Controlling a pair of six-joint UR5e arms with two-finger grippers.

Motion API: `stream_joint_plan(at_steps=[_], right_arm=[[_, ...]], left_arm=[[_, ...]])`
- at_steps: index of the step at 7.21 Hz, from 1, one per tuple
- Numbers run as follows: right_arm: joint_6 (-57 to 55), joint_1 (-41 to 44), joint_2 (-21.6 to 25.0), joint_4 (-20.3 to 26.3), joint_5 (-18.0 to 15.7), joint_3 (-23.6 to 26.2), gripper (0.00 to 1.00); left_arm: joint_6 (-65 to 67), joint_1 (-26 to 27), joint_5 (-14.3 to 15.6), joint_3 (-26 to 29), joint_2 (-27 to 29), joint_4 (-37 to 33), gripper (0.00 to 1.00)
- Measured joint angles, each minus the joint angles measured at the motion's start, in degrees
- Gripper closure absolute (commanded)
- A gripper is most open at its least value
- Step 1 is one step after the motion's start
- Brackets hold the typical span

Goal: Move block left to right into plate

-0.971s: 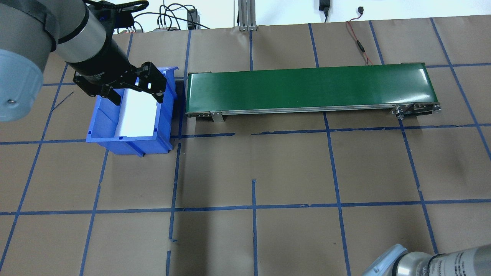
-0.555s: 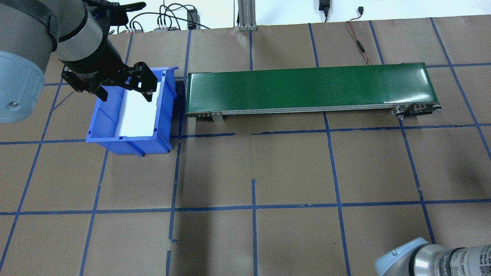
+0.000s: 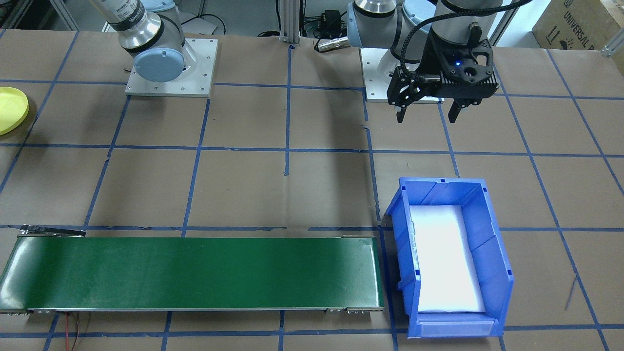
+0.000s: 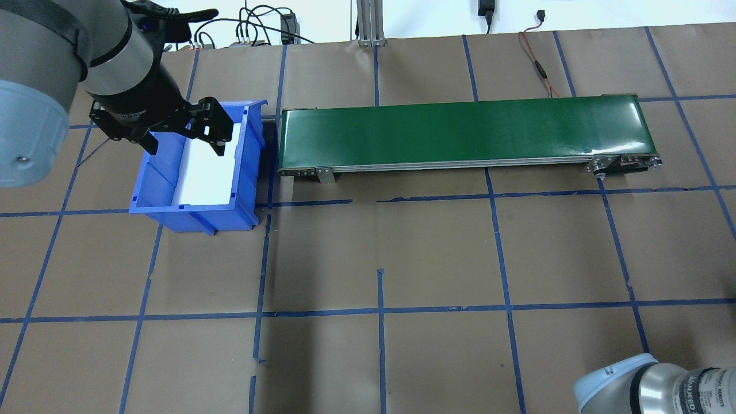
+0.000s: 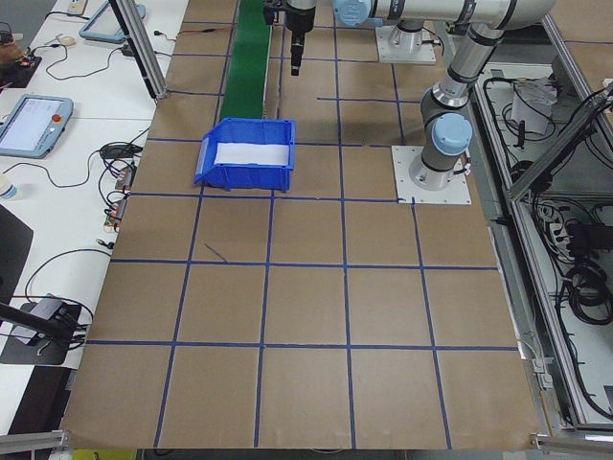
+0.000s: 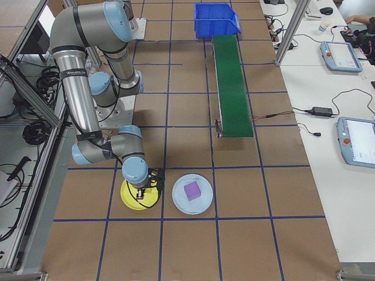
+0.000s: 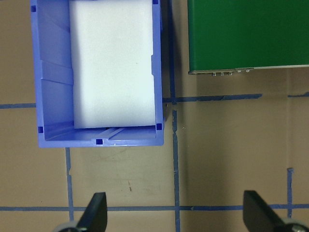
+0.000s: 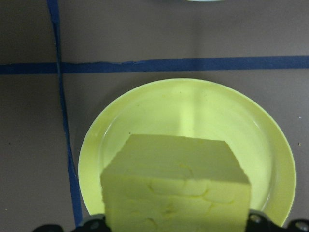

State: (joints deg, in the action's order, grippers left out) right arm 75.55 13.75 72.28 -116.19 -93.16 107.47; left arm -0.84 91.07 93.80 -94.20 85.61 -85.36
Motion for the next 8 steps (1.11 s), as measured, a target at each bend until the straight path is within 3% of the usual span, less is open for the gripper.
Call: stream_joint_plan(at_steps=[4,6,7,8], right_arm=[[-0.43,0.02,0.62,0.07,-0.39,-0.39,0.0],[-2.06,3.79,4.69,0.98,-0.33,-2.47,0.01],[-4.6,7.5,6.65,3.48,-0.36,-5.57,0.01],[-9.94,11.35,7.62,9.32,-0.39,-10.67,0.01]], left_arm=[[0.66,-0.86,-0.18,0.13,-0.09,-0.07,0.0],[0.14,-1.7,-1.12,0.12,-0.19,-0.07,0.0],[-0.02,-1.91,-1.64,0.13,-0.23,-0.09,0.0],[-0.08,-1.99,-2.21,0.13,-0.25,-0.19,0.0]])
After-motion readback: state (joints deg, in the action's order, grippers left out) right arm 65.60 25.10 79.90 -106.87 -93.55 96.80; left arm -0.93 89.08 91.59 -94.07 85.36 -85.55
